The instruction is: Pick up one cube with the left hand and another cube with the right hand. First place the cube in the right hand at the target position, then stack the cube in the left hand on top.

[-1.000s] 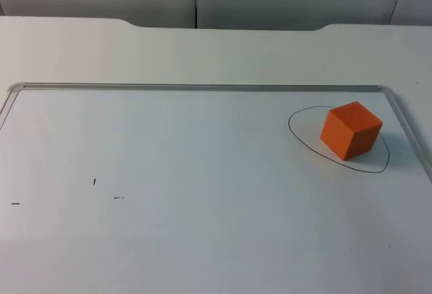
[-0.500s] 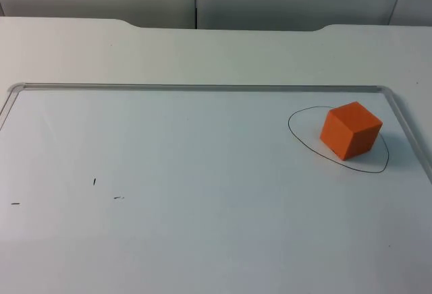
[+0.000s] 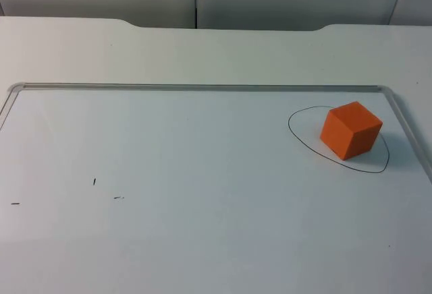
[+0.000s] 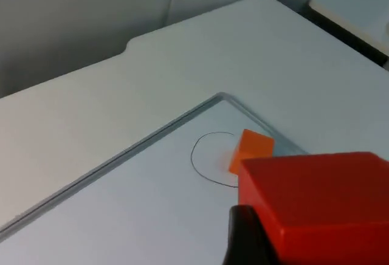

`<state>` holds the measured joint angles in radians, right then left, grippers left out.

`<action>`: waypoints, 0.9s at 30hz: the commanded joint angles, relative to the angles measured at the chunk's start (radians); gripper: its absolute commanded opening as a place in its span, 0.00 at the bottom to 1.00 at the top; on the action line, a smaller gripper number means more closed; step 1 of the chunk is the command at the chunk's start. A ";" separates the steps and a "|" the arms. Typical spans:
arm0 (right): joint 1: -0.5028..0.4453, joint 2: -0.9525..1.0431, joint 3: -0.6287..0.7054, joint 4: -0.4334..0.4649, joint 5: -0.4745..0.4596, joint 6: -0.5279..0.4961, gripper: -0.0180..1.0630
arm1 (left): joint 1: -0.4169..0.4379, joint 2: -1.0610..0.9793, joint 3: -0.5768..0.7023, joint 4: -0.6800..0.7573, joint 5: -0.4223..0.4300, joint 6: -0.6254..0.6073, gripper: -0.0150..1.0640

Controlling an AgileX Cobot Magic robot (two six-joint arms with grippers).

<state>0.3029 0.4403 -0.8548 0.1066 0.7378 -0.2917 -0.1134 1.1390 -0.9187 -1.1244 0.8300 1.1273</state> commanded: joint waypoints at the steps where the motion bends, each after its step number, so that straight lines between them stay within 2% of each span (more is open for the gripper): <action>1: -0.003 -0.006 0.006 0.008 -0.002 0.003 0.80 | -0.078 0.094 -0.070 -0.033 -0.011 0.041 0.07; 2: -0.003 -0.006 0.006 0.008 -0.002 0.003 0.80 | -0.096 0.110 -0.082 -0.033 -0.027 0.047 0.07; 3: -0.003 -0.006 0.006 0.008 -0.002 0.003 0.80 | -0.190 0.182 -0.130 -0.033 -0.093 0.080 0.07; 4: -0.003 -0.006 0.006 0.008 -0.002 0.003 0.80 | -0.209 0.198 -0.144 -0.033 -0.123 0.090 0.07; 5: -0.003 -0.006 0.006 0.008 -0.002 0.003 0.80 | -0.262 0.255 -0.170 -0.041 -0.185 0.110 0.07; 6: -0.003 -0.006 0.006 0.008 -0.002 0.003 0.80 | -0.262 0.255 -0.170 -0.041 -0.185 0.110 0.07; 7: -0.003 -0.006 0.006 0.008 -0.002 0.003 0.80 | -0.311 0.296 -0.194 -0.060 -0.247 0.140 0.07; 8: -0.003 -0.006 0.006 0.008 -0.002 0.003 0.80 | -0.363 0.362 -0.222 -0.105 -0.320 0.180 0.07; 10: -0.003 -0.006 0.006 0.008 -0.002 0.003 0.80 | -0.409 0.442 -0.249 -0.189 -0.376 0.256 0.07; 11: -0.003 -0.006 0.006 0.008 -0.002 0.003 0.80 | -0.438 0.505 -0.276 -0.307 -0.384 0.357 0.07; 12: -0.003 -0.006 0.006 0.008 -0.002 0.003 0.80 | -0.438 0.505 -0.276 -0.307 -0.384 0.357 0.07; 14: -0.003 -0.006 0.006 0.008 -0.002 0.003 0.80 | -0.454 0.566 -0.297 -0.434 -0.350 0.468 0.07; 16: -0.003 -0.006 0.006 0.008 -0.002 0.003 0.80 | -0.465 0.651 -0.323 -0.620 -0.256 0.688 0.07; 17: -0.003 -0.006 0.006 0.008 -0.002 0.003 0.80 | -0.465 0.689 -0.345 -0.620 -0.192 0.734 0.07; 18: -0.003 -0.006 0.006 0.008 -0.002 0.003 0.80 | -0.465 0.689 -0.345 -0.620 -0.192 0.734 0.07; 19: -0.003 -0.006 0.006 0.008 -0.004 0.003 0.80 | -0.467 0.739 -0.374 -0.620 -0.141 0.770 0.07; 20: -0.003 -0.006 0.006 0.006 -0.004 0.003 0.80 | -0.474 0.772 -0.399 -0.620 -0.129 0.780 0.07; 24: -0.003 -0.006 0.006 0.004 -0.004 0.003 0.80 | -0.487 0.852 -0.452 -0.620 -0.127 0.804 0.07; 27: -0.003 -0.006 0.006 0.004 -0.004 0.003 0.80 | -0.492 0.929 -0.513 -0.620 -0.093 0.829 0.07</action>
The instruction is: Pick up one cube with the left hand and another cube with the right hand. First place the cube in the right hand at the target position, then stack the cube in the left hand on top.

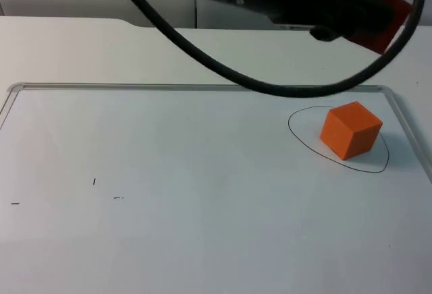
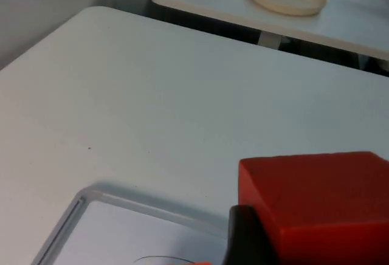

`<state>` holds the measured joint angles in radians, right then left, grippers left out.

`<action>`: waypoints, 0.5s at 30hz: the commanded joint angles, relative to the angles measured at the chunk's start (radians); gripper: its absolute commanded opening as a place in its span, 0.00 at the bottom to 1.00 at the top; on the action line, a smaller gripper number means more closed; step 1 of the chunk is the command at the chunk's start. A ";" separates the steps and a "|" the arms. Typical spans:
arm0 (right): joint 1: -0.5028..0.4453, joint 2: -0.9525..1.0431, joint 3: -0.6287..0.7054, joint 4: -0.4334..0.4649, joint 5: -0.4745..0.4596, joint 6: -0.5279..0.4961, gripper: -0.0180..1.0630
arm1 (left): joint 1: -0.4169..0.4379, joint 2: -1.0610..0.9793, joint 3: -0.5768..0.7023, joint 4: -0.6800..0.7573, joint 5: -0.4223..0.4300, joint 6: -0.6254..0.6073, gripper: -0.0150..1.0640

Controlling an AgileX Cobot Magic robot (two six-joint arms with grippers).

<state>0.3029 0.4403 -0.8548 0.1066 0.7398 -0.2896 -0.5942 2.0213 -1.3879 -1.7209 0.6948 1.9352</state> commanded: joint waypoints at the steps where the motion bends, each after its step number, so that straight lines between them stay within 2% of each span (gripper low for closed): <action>1: -0.003 -0.006 0.006 0.004 -0.008 0.000 0.80 | -0.014 0.069 -0.069 -0.024 0.042 0.021 0.07; 10: -0.003 -0.006 0.006 0.004 -0.008 0.000 0.78 | -0.019 0.263 -0.264 -0.024 0.071 -0.001 0.07; 15: -0.003 -0.006 0.006 -0.001 -0.008 0.000 0.78 | -0.019 0.342 -0.323 -0.024 0.069 -0.009 0.07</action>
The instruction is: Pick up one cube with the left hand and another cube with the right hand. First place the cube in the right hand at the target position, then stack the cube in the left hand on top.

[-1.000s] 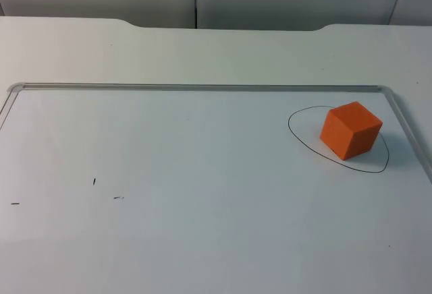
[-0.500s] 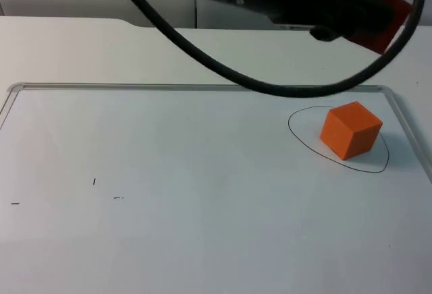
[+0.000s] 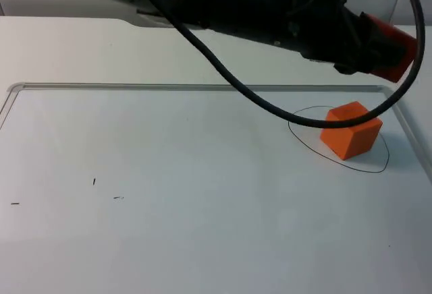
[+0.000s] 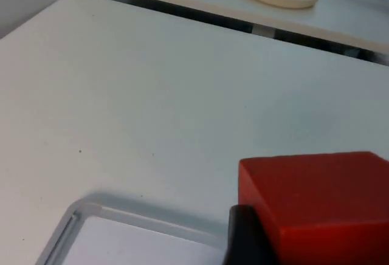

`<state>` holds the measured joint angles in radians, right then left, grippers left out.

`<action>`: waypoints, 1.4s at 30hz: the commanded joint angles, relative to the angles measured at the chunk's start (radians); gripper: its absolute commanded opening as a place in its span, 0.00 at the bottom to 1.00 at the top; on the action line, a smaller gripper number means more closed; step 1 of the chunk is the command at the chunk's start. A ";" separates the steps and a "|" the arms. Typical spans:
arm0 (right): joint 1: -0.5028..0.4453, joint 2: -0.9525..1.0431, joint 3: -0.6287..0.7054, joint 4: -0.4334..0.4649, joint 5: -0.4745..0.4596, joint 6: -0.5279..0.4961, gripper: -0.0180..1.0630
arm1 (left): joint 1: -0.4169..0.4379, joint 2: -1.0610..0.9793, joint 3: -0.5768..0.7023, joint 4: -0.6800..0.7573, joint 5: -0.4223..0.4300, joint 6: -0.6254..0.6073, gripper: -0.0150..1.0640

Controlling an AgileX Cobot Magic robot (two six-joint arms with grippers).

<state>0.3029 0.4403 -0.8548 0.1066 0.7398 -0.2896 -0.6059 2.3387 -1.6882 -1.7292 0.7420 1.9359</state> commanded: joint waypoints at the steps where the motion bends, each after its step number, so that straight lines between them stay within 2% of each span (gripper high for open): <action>1: -0.003 -0.006 0.006 -0.001 -0.008 0.000 0.78 | -0.007 0.025 -0.023 -0.015 0.022 -0.009 0.07; 22: -0.003 -0.006 0.006 -0.003 -0.031 0.000 0.78 | -0.005 0.129 -0.061 -0.015 -0.005 0.047 0.07; 42: -0.003 -0.006 0.006 -0.003 -0.065 0.000 0.78 | -0.005 0.192 -0.102 -0.015 -0.005 0.047 0.07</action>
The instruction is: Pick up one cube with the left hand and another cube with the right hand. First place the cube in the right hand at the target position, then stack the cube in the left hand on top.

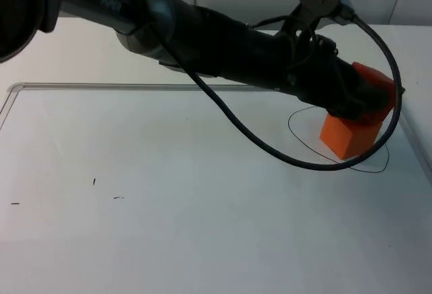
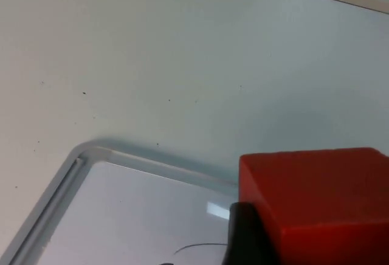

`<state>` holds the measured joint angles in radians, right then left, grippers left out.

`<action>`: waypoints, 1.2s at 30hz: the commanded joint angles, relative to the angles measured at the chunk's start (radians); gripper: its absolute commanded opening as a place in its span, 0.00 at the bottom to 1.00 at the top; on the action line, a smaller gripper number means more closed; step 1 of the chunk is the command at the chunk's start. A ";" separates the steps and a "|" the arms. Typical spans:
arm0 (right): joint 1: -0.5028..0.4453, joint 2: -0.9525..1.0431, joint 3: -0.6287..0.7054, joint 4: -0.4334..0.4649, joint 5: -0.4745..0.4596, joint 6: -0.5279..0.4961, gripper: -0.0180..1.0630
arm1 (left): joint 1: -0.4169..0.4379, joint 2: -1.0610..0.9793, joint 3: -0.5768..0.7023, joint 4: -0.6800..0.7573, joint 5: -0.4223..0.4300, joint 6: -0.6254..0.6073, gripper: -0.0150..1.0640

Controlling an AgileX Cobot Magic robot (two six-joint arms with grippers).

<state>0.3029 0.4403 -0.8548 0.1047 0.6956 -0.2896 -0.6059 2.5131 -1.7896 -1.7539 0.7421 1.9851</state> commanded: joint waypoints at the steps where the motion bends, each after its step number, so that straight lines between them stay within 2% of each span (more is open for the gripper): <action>1: -0.003 -0.006 0.006 -0.001 -0.024 0.000 0.78 | -0.005 0.018 0.000 0.009 -0.007 -0.002 0.07; 8: -0.003 -0.006 0.006 -0.004 -0.023 0.000 0.78 | -0.005 0.018 0.000 0.009 -0.007 -0.006 0.07; 11: -0.003 -0.006 0.006 -0.004 -0.023 -0.002 0.78 | -0.005 0.018 0.000 0.009 -0.007 -0.006 0.18; 12: -0.003 -0.006 0.006 -0.004 -0.023 -0.002 0.78 | -0.005 0.018 0.000 0.009 -0.007 -0.006 0.18; 17: -0.003 -0.006 0.006 -0.006 -0.023 -0.002 0.78 | 0.005 0.018 0.000 0.009 -0.003 -0.034 0.49; 18: -0.003 -0.006 0.006 -0.006 -0.023 -0.002 0.78 | 0.005 0.018 0.000 0.009 -0.003 -0.034 0.49; 21: -0.003 -0.006 0.006 -0.006 -0.023 -0.002 0.78 | 0.022 0.018 0.000 0.009 0.027 -0.075 0.61; 23: -0.003 -0.006 0.006 -0.006 -0.023 -0.002 0.78 | 0.032 0.018 0.000 0.019 0.047 -0.086 0.61; 28: -0.003 -0.006 0.006 -0.021 -0.026 -0.002 0.78 | 0.063 0.018 0.000 0.032 0.173 -0.101 0.61; 29: -0.003 -0.006 0.006 -0.021 -0.026 -0.002 0.78 | 0.063 0.018 0.000 0.032 0.173 -0.101 0.61; 33: -0.003 -0.006 0.006 -0.021 -0.026 -0.002 0.78 | 0.063 0.018 0.000 0.045 0.278 -0.115 0.61; 36: -0.003 -0.006 0.006 -0.021 -0.026 -0.002 0.78 | 0.063 0.018 0.000 0.052 0.316 -0.117 0.61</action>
<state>0.3029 0.4403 -0.8548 0.0929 0.6811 -0.2896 -0.5404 2.5310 -1.7896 -1.7105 0.9980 1.8773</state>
